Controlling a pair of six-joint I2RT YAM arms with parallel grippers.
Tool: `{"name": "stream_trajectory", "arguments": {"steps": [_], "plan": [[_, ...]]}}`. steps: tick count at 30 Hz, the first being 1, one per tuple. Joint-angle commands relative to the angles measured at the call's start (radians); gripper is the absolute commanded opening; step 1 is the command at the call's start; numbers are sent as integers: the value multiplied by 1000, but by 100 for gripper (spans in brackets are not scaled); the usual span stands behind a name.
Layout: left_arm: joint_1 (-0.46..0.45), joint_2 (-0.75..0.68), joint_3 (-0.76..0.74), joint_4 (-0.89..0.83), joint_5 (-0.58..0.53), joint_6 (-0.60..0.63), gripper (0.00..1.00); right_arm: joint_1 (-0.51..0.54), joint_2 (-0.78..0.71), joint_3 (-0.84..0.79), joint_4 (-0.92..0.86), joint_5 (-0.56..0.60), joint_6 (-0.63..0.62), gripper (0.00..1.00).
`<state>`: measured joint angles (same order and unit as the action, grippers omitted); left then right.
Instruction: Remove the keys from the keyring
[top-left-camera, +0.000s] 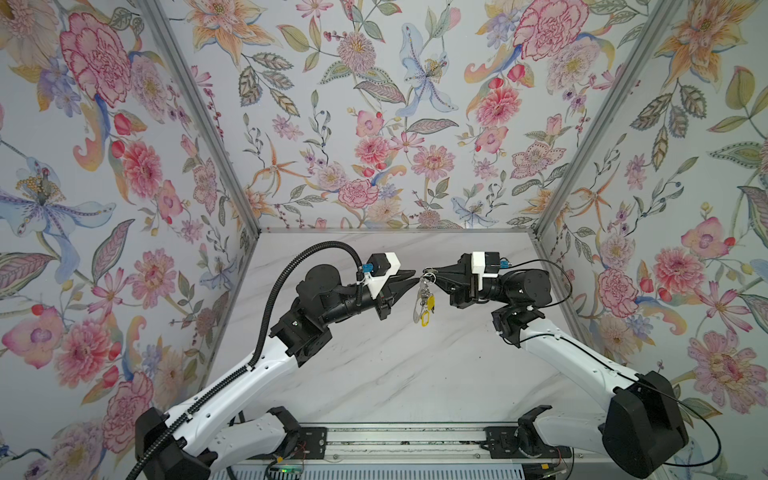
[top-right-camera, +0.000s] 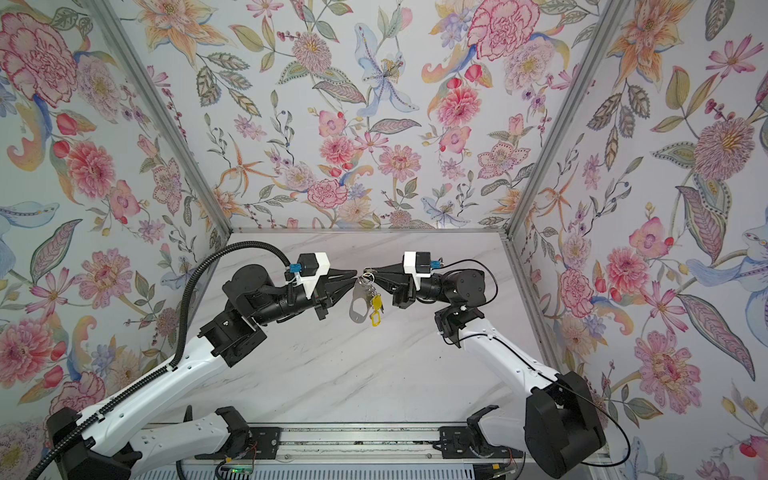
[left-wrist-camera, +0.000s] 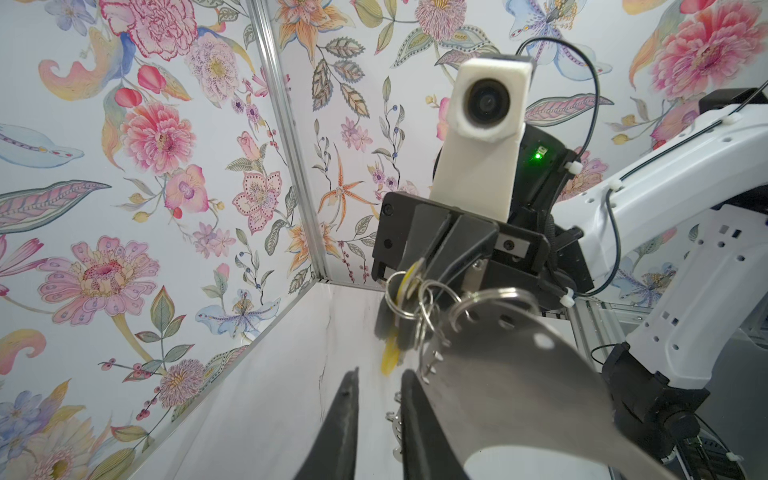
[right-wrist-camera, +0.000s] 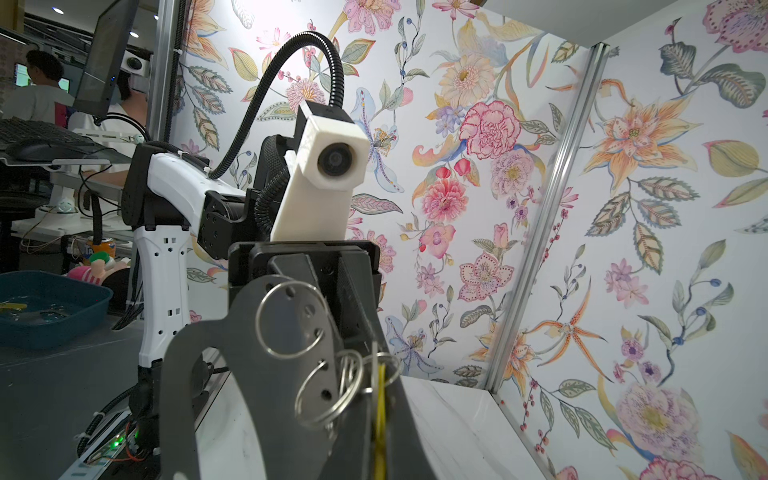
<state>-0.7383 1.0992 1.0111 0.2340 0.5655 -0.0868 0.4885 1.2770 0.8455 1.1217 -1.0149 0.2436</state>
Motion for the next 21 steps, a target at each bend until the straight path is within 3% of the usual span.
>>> {"name": "stream_trajectory", "arguments": {"steps": [1, 21], "plan": [[-4, 17, 7, 61, 51, -36, 18, -5, 10, 27, 77, -1, 40, 0], [-32, 39, -13, 126, 94, -71, 8, -8, 36, 35, 155, 12, 103, 0]]}}
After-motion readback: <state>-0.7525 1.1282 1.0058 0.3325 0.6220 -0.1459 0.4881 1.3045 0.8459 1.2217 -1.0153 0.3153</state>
